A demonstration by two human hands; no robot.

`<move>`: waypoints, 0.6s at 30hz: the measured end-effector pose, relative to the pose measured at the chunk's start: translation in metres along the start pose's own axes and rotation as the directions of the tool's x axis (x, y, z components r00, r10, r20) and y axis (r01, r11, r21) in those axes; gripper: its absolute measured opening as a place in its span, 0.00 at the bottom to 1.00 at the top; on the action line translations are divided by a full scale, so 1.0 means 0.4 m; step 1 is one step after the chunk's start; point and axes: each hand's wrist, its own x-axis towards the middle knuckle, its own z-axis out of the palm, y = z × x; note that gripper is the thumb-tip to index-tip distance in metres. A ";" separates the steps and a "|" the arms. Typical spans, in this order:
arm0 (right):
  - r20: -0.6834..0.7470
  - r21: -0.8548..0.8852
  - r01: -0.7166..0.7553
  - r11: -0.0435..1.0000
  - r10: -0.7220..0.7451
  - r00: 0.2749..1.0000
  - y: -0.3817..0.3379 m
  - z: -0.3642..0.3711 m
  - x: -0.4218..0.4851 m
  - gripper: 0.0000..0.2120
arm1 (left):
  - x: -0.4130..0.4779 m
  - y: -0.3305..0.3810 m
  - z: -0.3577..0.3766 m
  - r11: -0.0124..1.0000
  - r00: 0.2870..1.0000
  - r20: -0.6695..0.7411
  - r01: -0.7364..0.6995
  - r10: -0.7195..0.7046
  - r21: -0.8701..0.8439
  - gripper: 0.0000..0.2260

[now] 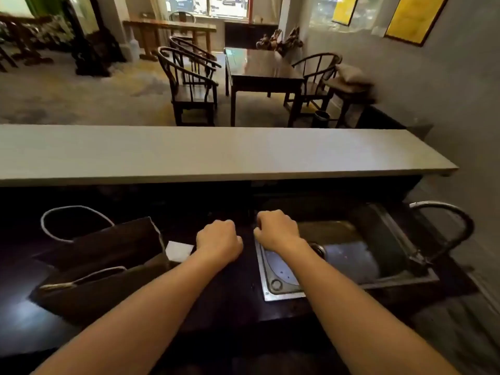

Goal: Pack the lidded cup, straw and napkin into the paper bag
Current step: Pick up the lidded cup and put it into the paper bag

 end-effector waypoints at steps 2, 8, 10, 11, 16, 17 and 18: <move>-0.024 0.002 0.008 1.000 -0.008 1.000 -0.009 0.029 0.001 0.11 | -0.012 0.002 0.034 1.000 1.000 0.026 0.005 -0.004 -0.014 0.14; 0.051 0.072 0.008 0.997 -0.012 0.999 -0.007 0.269 -0.075 0.09 | -0.124 -0.074 0.262 0.989 0.960 0.251 0.143 -0.128 -0.045 0.16; 0.033 0.060 0.012 0.998 -0.014 0.999 -0.008 0.306 -0.109 0.09 | -0.150 -0.091 0.285 0.983 0.956 0.250 0.172 -0.151 -0.064 0.16; 0.008 0.057 0.036 0.998 -0.036 0.999 -0.017 0.313 -0.111 0.10 | -0.150 -0.097 0.289 0.983 0.960 0.236 0.171 -0.150 -0.073 0.16; 0.053 0.084 0.039 0.996 -0.044 0.998 -0.031 0.407 -0.097 0.14 | -0.120 -0.157 0.333 0.957 0.949 0.221 0.259 -0.227 -0.129 0.17; 0.057 0.098 0.035 0.995 -0.040 0.998 -0.035 0.421 -0.092 0.15 | -0.114 -0.167 0.339 0.947 0.947 0.207 0.280 -0.246 -0.156 0.17; 0.058 0.112 0.035 0.993 -0.041 0.997 -0.039 0.434 -0.083 0.16 | -0.104 -0.177 0.346 0.936 0.945 0.192 0.300 -0.265 -0.185 0.17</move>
